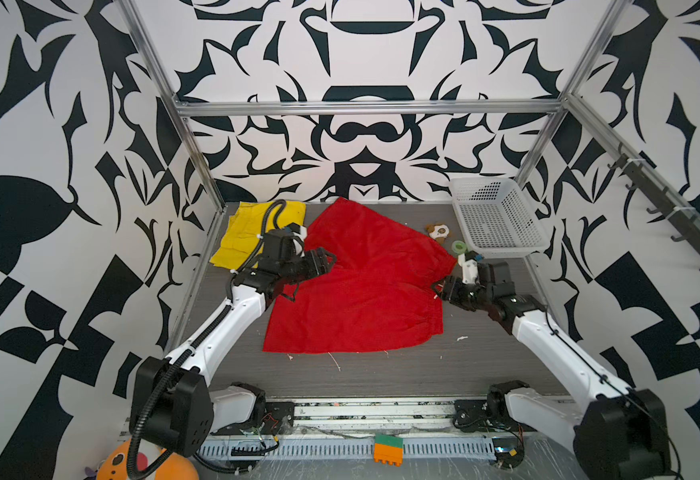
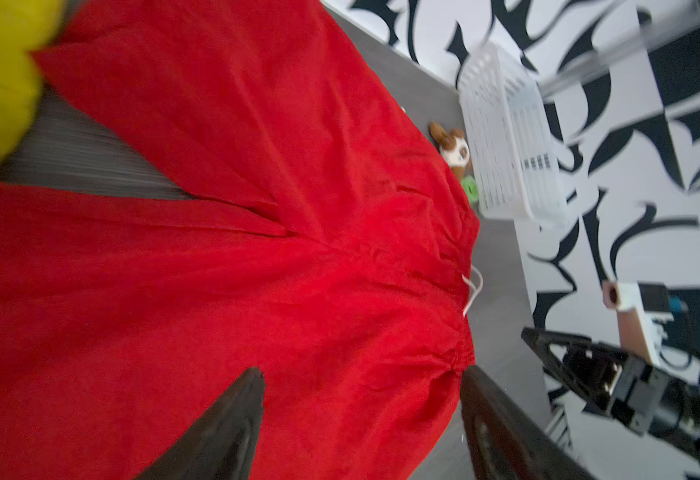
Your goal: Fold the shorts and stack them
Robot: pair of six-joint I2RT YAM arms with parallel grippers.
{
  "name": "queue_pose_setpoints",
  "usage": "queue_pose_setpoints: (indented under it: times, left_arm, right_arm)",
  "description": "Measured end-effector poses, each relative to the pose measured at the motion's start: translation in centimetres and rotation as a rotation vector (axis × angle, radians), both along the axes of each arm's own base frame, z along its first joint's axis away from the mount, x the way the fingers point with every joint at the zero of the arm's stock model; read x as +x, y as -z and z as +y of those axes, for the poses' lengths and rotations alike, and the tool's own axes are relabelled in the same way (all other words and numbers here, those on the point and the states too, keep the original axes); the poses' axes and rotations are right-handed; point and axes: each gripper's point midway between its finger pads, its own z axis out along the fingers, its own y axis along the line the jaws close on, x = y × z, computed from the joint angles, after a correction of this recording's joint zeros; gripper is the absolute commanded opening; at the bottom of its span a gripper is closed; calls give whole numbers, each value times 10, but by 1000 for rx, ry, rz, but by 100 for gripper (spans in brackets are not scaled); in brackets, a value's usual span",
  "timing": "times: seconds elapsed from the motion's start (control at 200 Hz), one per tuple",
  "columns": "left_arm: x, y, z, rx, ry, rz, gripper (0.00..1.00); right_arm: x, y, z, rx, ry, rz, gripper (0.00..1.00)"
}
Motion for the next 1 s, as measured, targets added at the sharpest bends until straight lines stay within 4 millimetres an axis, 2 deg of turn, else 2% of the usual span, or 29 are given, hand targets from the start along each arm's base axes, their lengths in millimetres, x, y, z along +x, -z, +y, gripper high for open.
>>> queue_pose_setpoints:
  times: [0.125,0.29,0.5,0.61,0.75,1.0]
  left_arm:
    - [-39,25,-57,89,269,-33,72]
    - [-82,59,-127,194,617,-101,70]
    - [-109,71,-218,237,966,-277,72]
    - [-118,82,-253,253,1084,-343,73]
    - [-128,109,-275,288,1186,-362,74]
    - [-132,162,-273,430,1258,-365,75]
  right_arm:
    - [-26,32,-29,85,119,104,59]
    - [-28,38,-45,235,209,128,59]
    - [-22,40,-58,356,257,148,59]
    - [-21,40,-63,379,274,151,59]
    - [-22,39,-63,388,267,148,60]
    - [-30,47,-60,384,260,173,61]
